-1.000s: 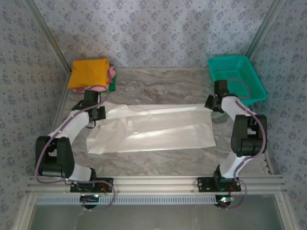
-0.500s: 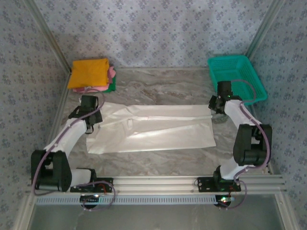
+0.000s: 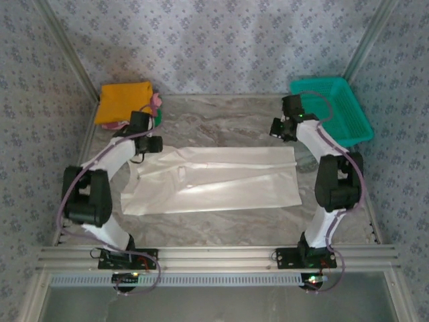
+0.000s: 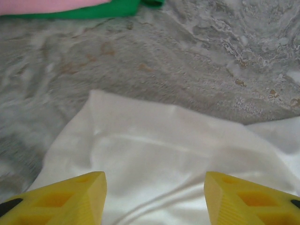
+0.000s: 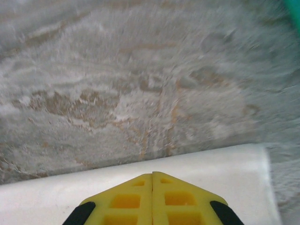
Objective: Fold and stack the t-shirts
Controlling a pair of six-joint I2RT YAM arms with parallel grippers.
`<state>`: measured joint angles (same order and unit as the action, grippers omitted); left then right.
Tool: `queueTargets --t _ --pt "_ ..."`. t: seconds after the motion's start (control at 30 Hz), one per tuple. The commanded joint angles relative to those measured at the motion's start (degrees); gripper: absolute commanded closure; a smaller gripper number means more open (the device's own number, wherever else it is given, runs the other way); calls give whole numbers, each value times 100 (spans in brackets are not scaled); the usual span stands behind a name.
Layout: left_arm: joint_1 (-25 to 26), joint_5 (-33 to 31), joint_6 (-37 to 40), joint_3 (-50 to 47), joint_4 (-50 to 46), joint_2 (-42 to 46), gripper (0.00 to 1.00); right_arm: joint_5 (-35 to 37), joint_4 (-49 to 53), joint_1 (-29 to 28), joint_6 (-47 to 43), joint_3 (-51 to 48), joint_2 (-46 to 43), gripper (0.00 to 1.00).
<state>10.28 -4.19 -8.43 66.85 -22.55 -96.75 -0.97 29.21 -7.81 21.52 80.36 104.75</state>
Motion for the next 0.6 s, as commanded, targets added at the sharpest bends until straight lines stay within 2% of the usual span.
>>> queueTargets --t 0.0,0.27,0.43,0.57 --pt "35 439 261 242 -290 -291 43 -279 322 -79 90 56 254 100" --pt "163 1011 623 478 -423 -689 33 -594 -165 -125 248 -943 350 100" --pt "426 1319 978 738 -510 -743 34 -745 -335 -133 272 -1062 457 100" --pt "505 1404 1187 1022 -800 -1133 33 -774 -364 -134 281 -957 476 100"
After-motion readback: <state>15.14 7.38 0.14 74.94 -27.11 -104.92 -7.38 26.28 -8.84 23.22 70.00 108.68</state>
